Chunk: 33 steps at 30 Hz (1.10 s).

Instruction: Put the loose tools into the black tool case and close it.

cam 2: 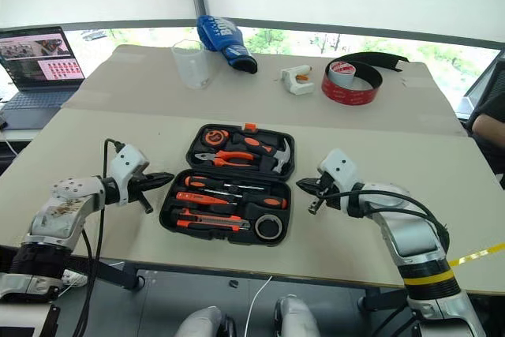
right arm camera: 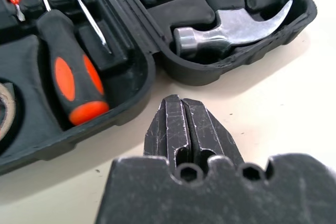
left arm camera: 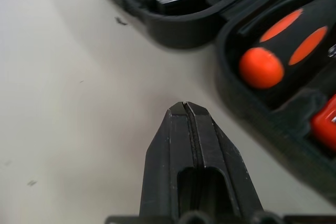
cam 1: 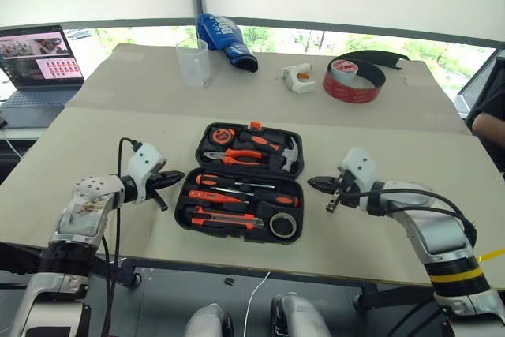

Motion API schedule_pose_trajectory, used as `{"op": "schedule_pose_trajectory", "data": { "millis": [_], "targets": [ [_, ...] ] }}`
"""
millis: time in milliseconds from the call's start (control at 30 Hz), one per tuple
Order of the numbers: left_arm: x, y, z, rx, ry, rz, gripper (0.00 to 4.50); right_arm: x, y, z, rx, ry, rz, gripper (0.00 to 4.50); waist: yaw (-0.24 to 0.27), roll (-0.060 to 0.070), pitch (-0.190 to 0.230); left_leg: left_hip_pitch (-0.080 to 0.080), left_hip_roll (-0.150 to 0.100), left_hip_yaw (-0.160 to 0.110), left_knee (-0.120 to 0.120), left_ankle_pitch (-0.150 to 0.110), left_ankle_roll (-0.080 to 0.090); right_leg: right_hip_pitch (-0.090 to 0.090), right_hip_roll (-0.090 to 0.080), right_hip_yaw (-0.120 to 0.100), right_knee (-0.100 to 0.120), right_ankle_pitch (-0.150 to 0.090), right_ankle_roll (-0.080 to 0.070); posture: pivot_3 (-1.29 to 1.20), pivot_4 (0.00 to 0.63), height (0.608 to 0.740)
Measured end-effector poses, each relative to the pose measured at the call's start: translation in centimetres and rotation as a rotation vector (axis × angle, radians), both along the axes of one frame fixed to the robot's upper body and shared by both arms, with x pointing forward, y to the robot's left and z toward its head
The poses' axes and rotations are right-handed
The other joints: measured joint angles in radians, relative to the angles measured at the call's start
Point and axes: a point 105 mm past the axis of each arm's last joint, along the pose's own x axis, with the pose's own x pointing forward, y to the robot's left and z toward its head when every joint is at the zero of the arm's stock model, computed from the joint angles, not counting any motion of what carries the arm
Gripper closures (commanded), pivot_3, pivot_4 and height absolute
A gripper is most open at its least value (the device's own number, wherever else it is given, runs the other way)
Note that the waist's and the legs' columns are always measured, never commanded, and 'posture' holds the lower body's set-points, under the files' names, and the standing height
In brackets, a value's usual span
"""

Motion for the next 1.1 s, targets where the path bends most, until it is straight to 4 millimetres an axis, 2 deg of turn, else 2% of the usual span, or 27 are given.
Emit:
{"op": "schedule_pose_trajectory", "data": {
  "millis": [133,233,333,467,567,733,767,833,900,967,1100],
  "targets": [
    [-1.5,-1.1,-0.7,0.0,0.037,-0.067,4.47,-1.0,1.5,-0.3,0.016,-0.003,0.064,4.5,0.001,0.0,0.0,0.0,0.0,0.0,0.0,0.0,0.0,0.0,-0.001,0.0,0.0,0.0,0.0,0.0,0.15,0.73],
    [-3.3,-2.4,-1.4,-0.03,0.096,-0.148,4.47,-3.0,2.9,-0.8,0.036,0.028,0.16,4.5,0.01,0.0,0.0,-0.001,-0.001,0.0,0.0,0.0,0.0,0.0,-0.002,-0.001,0.0,-0.001,0.002,0.0,0.15,0.73],
    [-4.7,-3.3,-1.8,-0.042,0.137,-0.213,4.47,-4.1,3.0,-0.9,0.03,0.04,0.202,4.5,0.015,0.0,0.0,-0.001,-0.001,0.0,0.001,-0.001,0.001,0.001,-0.002,0.0,-0.001,-0.001,0.003,0.0,0.15,0.73],
    [-5.7,-3.1,-1.7,-0.015,0.146,-0.237,4.47,-5.4,2.6,-1.7,0.01,0.071,0.215,4.5,0.016,0.0,0.0,0.0,0.0,-0.001,0.001,0.0,0.001,0.001,-0.002,0.0,0.0,-0.004,0.008,0.0,0.15,0.73],
    [-5.5,-2.8,-1.8,0.012,0.127,-0.224,4.47,-5.0,1.8,-1.2,0.016,0.049,0.171,4.5,0.013,0.0,0.0,0.0,0.0,-0.001,0.001,0.0,0.001,0.001,-0.002,0.001,0.0,-0.004,0.008,0.0,0.15,0.73],
    [-5.0,-2.0,-1.8,0.03,0.116,-0.199,4.47,-0.9,-2.1,1.6,0.072,-0.064,-0.075,4.5,0.006,0.0,0.0,0.001,0.0,0.0,0.001,0.0,0.001,0.001,-0.001,0.0,0.0,-0.003,0.006,0.0,0.15,0.73],
    [-4.8,-1.9,-1.7,0.035,0.113,-0.195,4.47,-0.1,-3.4,1.9,0.084,-0.078,-0.148,4.5,0.006,0.0,0.0,0.001,0.0,-0.001,0.0,0.0,0.001,0.001,-0.001,0.0,0.0,-0.001,0.002,0.0,0.15,0.73],
    [-4.5,-1.8,-1.6,0.035,0.108,-0.189,4.47,0.4,-4.9,0.8,0.058,-0.063,-0.213,4.5,0.009,0.0,0.0,0.0,0.001,-0.001,0.0,0.0,0.0,0.001,-0.001,-0.001,0.0,0.0,0.001,0.0,0.15,0.73],
    [-4.3,-1.9,-1.4,0.034,0.1,-0.188,4.47,0.1,-5.7,-1.2,0.006,-0.025,-0.228,4.5,0.011,0.0,0.0,0.0,0.0,0.0,-0.001,0.0,0.001,0.001,-0.001,0.0,0.0,0.0,0.001,0.0,0.15,0.73],
    [-4.2,-2.1,-1.2,0.028,0.093,-0.187,4.47,-0.4,-5.5,-2.7,-0.023,0.014,-0.205,4.5,0.01,0.0,0.0,0.0,0.0,0.0,-0.001,0.0,0.001,0.001,-0.001,0.0,-0.001,-0.001,0.001,0.0,0.15,0.73],
    [-4.2,-2.4,-1.3,0.021,0.099,-0.196,4.47,-1.2,-4.4,-3.0,-0.012,0.023,-0.139,4.5,0.001,0.0,0.0,0.0,0.0,0.0,0.0,0.0,0.001,0.001,-0.001,0.001,-0.001,-0.003,0.005,0.0,0.15,0.73]
  ]
}}
